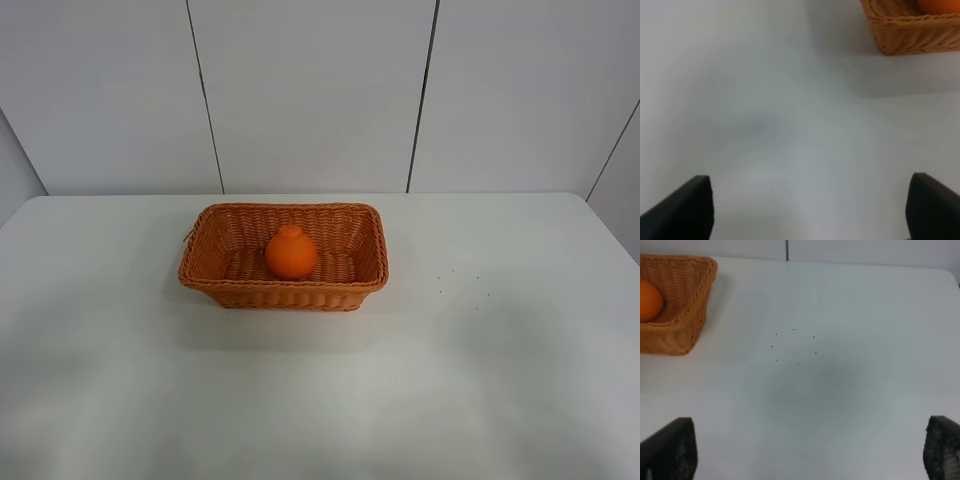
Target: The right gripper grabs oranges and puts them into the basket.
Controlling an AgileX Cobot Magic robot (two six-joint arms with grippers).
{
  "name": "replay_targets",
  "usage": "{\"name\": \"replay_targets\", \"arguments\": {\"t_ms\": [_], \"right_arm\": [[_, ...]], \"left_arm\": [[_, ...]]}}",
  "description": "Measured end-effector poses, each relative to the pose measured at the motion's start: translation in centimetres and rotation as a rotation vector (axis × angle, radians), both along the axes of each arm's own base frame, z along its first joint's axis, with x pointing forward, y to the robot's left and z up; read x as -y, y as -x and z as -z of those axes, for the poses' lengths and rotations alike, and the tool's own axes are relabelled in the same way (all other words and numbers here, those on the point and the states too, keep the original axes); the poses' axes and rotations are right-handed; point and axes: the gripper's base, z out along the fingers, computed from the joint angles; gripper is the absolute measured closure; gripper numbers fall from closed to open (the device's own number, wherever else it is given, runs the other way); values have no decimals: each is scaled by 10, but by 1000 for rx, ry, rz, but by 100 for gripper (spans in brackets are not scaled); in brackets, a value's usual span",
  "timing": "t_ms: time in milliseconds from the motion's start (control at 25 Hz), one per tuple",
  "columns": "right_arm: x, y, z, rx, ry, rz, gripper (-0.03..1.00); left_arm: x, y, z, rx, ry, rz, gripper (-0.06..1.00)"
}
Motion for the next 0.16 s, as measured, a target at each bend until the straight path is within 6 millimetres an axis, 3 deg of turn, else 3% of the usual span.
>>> {"name": "replay_targets", "arguments": {"t_ms": [160], "right_arm": [[0,0,0,0,0,0,28]], "left_arm": [[0,0,0,0,0,0,6]]}}
